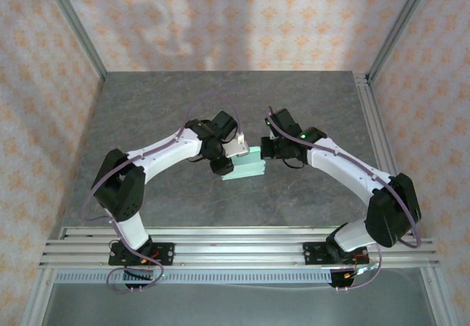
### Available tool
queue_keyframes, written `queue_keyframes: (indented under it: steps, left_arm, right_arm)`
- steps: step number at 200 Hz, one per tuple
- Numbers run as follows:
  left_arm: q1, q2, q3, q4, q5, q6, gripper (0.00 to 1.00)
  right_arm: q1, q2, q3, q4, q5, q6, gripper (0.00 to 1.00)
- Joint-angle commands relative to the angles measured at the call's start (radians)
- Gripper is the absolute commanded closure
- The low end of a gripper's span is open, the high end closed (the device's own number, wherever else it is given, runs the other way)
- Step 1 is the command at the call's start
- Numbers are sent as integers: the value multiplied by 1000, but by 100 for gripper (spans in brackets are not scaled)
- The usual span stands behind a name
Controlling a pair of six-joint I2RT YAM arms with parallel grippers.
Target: Fold the paper box
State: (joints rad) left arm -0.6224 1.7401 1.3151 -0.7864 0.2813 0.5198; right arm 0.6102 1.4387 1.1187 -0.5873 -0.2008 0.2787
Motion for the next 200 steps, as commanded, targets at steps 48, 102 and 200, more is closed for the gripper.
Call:
queue_keyframes:
  steps: [48,102,200]
  left_arm:
    - [-9,57,-14,-37,-93,-44,66]
    - [-8,47,-10,-28,-84,-49,61]
    - [-28,-66,-6,-26,-105,-114,0]
  right_arm:
    - [7,-69,-70,53,39,148,100]
    - [10,-78,-120,79,58,104,100]
    - [36,-94,-132,90,125,47,100]
